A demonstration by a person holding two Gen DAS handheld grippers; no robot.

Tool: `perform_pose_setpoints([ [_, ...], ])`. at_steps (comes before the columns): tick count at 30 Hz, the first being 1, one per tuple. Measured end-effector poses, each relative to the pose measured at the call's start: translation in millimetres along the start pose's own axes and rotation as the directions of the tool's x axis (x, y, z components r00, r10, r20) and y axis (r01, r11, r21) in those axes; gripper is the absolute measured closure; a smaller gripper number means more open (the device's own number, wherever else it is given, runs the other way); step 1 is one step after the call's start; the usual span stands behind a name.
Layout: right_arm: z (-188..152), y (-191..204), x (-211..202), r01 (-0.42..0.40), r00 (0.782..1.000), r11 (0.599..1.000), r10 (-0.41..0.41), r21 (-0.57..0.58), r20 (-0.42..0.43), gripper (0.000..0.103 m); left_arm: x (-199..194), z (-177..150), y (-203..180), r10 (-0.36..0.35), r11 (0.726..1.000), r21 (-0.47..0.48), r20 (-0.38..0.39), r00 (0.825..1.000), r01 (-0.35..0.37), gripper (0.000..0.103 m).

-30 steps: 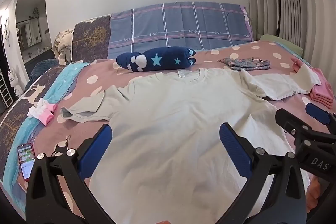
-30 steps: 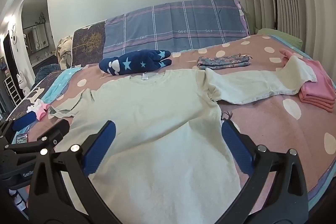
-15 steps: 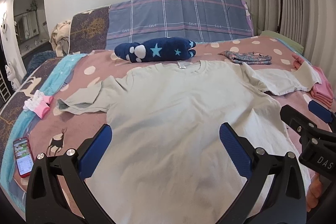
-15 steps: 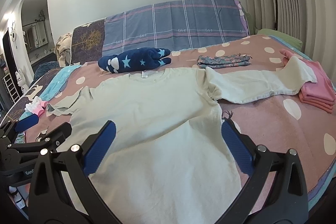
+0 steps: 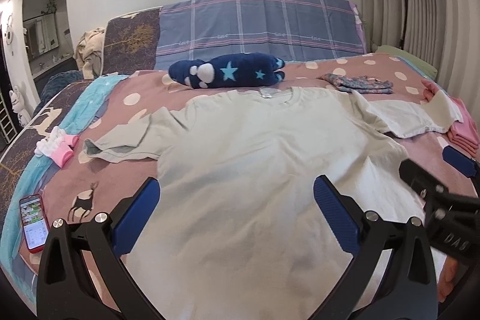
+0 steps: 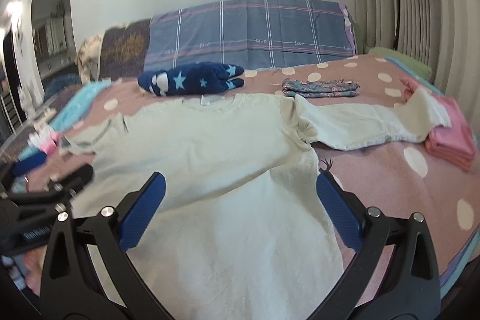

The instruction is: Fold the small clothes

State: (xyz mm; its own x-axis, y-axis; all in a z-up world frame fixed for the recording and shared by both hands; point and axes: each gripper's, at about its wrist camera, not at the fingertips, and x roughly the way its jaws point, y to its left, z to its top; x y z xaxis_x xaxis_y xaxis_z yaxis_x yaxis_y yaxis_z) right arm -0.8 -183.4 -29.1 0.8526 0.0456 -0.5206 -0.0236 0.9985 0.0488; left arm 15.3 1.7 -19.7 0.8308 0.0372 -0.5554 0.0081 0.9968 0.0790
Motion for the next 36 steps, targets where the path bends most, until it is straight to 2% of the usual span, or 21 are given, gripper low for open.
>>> perform_pose_setpoints([
  [2, -2.1, 7.0, 3.4, 0.022, 1.0, 1.0, -0.022, -0.009, -0.01, 0.002, 1.0, 0.7, 9.7, 0.034, 0.999, -0.024, 0.0, 0.999, -0.034, 0.001],
  [6, -2.5, 20.7, 9.2, -0.054, 0.998, 0.999, 0.054, 0.005, -0.031, 0.002, 2.4, 0.1, 31.8, 0.065, 0.995, -0.075, -0.006, 0.998, -0.065, 0.001],
  [9, -2.1, 31.5, 10.3, -0.062, 0.998, 0.998, 0.061, -0.021, -0.027, 0.002, 3.3, -0.8, 42.0, 0.081, 0.993, -0.086, -0.007, 0.997, -0.082, 0.001],
  [24, 0.0, 62.5, 18.2, -0.091, 0.995, 0.994, 0.088, -0.063, -0.051, 0.002, 10.2, -8.5, 57.3, 0.09, 0.992, -0.091, -0.016, 0.996, -0.091, 0.001],
  [36, 1.8, 78.3, 28.1, -0.095, 0.994, 0.992, 0.089, -0.087, -0.07, 0.002, 19.8, -16.0, 66.6, 0.052, 0.992, -0.11, -0.031, 0.998, -0.055, 0.001],
])
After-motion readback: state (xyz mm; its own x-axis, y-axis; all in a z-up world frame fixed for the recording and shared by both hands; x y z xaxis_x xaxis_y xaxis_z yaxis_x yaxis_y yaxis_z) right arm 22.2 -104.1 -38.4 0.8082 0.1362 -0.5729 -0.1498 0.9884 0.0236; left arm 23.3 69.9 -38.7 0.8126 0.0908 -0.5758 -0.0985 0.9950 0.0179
